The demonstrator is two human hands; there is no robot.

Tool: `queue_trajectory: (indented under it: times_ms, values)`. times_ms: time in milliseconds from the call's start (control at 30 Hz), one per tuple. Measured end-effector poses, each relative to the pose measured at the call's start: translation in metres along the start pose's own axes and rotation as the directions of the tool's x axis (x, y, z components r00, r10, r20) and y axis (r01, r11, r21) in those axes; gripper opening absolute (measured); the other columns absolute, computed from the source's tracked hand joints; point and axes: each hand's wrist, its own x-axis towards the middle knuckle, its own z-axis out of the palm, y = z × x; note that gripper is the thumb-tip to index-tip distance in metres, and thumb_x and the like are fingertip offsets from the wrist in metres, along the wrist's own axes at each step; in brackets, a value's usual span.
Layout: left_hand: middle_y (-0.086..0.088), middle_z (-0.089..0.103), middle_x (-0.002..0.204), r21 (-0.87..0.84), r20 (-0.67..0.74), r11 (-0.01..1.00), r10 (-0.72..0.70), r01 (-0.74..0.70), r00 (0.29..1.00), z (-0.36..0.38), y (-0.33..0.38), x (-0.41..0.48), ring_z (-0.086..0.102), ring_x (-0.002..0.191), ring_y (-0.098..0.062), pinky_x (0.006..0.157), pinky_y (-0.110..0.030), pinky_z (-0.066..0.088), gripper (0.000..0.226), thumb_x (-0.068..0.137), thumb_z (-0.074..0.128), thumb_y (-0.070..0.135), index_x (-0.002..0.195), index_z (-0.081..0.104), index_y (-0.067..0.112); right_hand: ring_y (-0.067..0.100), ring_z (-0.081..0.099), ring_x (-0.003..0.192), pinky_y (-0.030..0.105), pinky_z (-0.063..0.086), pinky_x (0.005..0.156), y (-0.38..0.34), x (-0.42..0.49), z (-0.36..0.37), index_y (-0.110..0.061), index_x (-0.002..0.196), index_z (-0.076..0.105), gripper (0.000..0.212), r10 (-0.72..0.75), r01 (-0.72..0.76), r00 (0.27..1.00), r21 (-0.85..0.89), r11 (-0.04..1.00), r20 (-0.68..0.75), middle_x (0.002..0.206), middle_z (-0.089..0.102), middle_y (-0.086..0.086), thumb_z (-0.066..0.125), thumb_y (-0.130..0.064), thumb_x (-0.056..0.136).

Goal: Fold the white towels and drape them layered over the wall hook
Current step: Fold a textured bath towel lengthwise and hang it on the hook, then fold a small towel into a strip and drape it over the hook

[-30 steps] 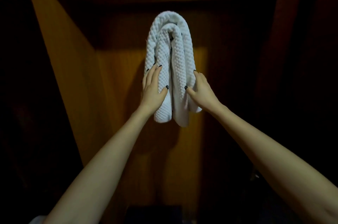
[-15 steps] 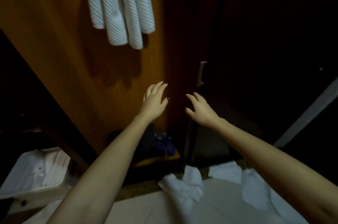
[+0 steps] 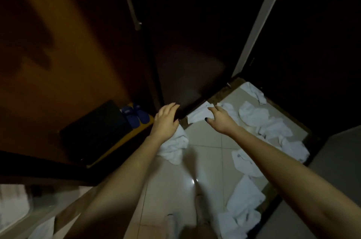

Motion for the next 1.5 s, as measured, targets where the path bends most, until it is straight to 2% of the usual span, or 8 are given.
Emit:
queue_trajectory:
  times_ms: [333, 767, 933, 1067, 1167, 1300, 1367, 1500]
  values:
    - [-0.007, 0.032, 0.154, -0.039, 0.105, 0.994, -0.094, 0.099, 0.99, 0.201, -0.113, 0.035, 0.028, 0.14, -0.026, 0.115, -0.034, 0.023, 0.052, 0.096, 0.05, 0.015, 0.146, 0.038, 0.012, 0.034, 0.03, 0.142, 0.045, 0.029, 0.114, 0.109, 0.084, 0.184, -0.008, 0.151, 0.031, 0.058, 0.094, -0.097, 0.992, 0.029, 0.995, 0.087, 0.155, 0.031, 0.018, 0.05, -0.03, 0.101]
    - [-0.012, 0.056, 0.134, -0.123, 0.138, 0.972, -0.185, 0.202, 0.973, 0.511, -0.335, 0.122, 0.045, 0.131, -0.028, 0.111, -0.035, 0.03, 0.035, 0.097, 0.049, 0.01, 0.131, 0.055, 0.006, 0.029, 0.044, 0.135, 0.035, 0.035, 0.11, 0.207, 0.301, 0.483, -0.008, 0.147, 0.04, 0.048, -0.075, 0.047, 0.978, 0.144, 0.988, 0.192, 0.15, 0.044, 0.014, 0.049, -0.023, 0.102]
    - [-0.008, 0.048, 0.143, -0.143, 0.07, 0.952, -0.263, 0.27, 0.962, 0.591, -0.413, 0.146, 0.034, 0.137, -0.025, 0.112, -0.029, 0.023, 0.043, 0.097, 0.055, 0.018, 0.139, 0.048, 0.012, 0.034, 0.056, 0.121, 0.029, 0.04, 0.09, 0.222, 0.367, 0.581, 0.002, 0.128, 0.057, 0.034, -0.131, 0.1, 0.971, 0.161, 0.982, 0.199, 0.13, 0.06, 0.018, 0.049, -0.016, 0.1]
    - [-0.006, 0.037, 0.152, -0.233, 0.146, 0.906, -0.327, 0.354, 0.934, 0.624, -0.452, 0.156, 0.036, 0.138, -0.021, 0.112, -0.027, 0.024, 0.056, 0.098, 0.056, 0.026, 0.149, 0.035, 0.014, 0.033, 0.051, 0.123, 0.037, 0.039, 0.1, 0.22, 0.4, 0.635, 0.002, 0.132, 0.05, 0.044, -0.115, 0.086, 0.981, 0.183, 0.979, 0.157, 0.132, 0.055, 0.019, 0.047, -0.03, 0.102]
    - [-0.008, 0.049, 0.141, -0.214, 0.195, 0.902, -0.338, 0.376, 0.921, 0.64, -0.467, 0.143, 0.043, 0.128, -0.024, 0.102, -0.026, 0.031, 0.052, 0.097, 0.057, 0.034, 0.143, 0.044, 0.015, 0.033, 0.047, 0.125, 0.041, 0.036, 0.102, 0.214, 0.412, 0.653, -0.007, 0.136, 0.049, 0.047, -0.07, 0.055, 0.988, 0.106, 0.993, 0.14, 0.13, 0.054, 0.015, 0.051, -0.035, 0.098]
    - [-0.008, 0.046, 0.139, -0.284, 0.178, 0.877, -0.349, 0.388, 0.92, 0.629, -0.461, 0.126, 0.047, 0.119, -0.015, 0.091, -0.01, 0.031, 0.052, 0.097, 0.058, 0.027, 0.144, 0.041, 0.014, 0.029, 0.058, 0.109, 0.035, 0.033, 0.09, 0.2, 0.4, 0.65, -0.013, 0.101, 0.058, 0.013, -0.114, 0.096, 0.982, 0.122, 0.988, 0.148, 0.108, 0.067, 0.011, 0.047, -0.02, 0.099]
    - [-0.008, 0.038, 0.147, -0.298, 0.127, 0.896, -0.305, 0.33, 0.944, 0.605, -0.453, 0.127, 0.042, 0.128, -0.017, 0.099, -0.006, 0.026, 0.055, 0.098, 0.056, 0.019, 0.148, 0.035, 0.015, 0.028, 0.061, 0.102, 0.035, 0.035, 0.088, 0.185, 0.39, 0.624, -0.015, 0.097, 0.059, 0.01, -0.187, 0.162, 0.976, 0.204, 0.965, 0.109, 0.101, 0.069, 0.01, 0.05, -0.017, 0.099]
    - [-0.007, 0.038, 0.15, -0.351, 0.104, 0.92, -0.145, 0.173, 0.984, 0.533, -0.412, 0.136, 0.032, 0.142, -0.024, 0.118, -0.033, 0.023, 0.047, 0.096, 0.055, 0.008, 0.142, 0.048, 0.017, 0.021, 0.062, 0.098, 0.035, 0.042, 0.088, 0.144, 0.358, 0.541, -0.01, 0.111, 0.069, 0.019, -0.37, 0.34, 0.926, 0.273, 0.9, 0.069, 0.102, 0.071, 0.008, 0.056, -0.014, 0.097]
